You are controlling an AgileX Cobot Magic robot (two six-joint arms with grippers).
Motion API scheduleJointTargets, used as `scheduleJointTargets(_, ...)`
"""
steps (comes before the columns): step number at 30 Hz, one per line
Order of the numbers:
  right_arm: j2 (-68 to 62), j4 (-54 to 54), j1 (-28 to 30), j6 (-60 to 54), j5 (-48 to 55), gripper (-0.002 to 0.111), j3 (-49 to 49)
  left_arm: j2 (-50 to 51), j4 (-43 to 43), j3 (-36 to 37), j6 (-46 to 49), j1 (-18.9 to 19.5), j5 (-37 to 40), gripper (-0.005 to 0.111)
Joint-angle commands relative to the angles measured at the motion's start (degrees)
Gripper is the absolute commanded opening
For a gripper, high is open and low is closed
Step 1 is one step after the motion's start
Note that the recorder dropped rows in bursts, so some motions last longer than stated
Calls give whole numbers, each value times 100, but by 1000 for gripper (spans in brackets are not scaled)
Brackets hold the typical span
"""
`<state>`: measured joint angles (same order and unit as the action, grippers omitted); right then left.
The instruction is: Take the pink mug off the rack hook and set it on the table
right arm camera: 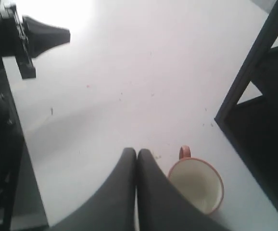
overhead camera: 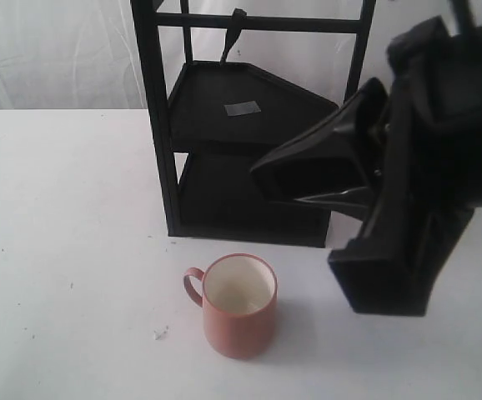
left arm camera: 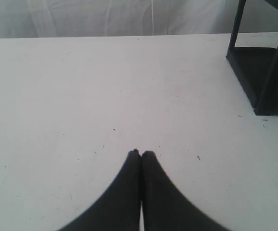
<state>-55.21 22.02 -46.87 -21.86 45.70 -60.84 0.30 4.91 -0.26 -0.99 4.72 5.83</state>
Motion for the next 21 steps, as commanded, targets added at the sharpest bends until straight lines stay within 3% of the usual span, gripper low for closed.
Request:
scheduleJointTargets(1, 327, 108, 2, 695, -339, 0, 155, -30, 54, 26, -10, -12, -21, 0)
scheduleJointTargets(21, 678, -234, 2, 1101, -553, 0, 169, -30, 54, 26, -10, -12, -21, 0)
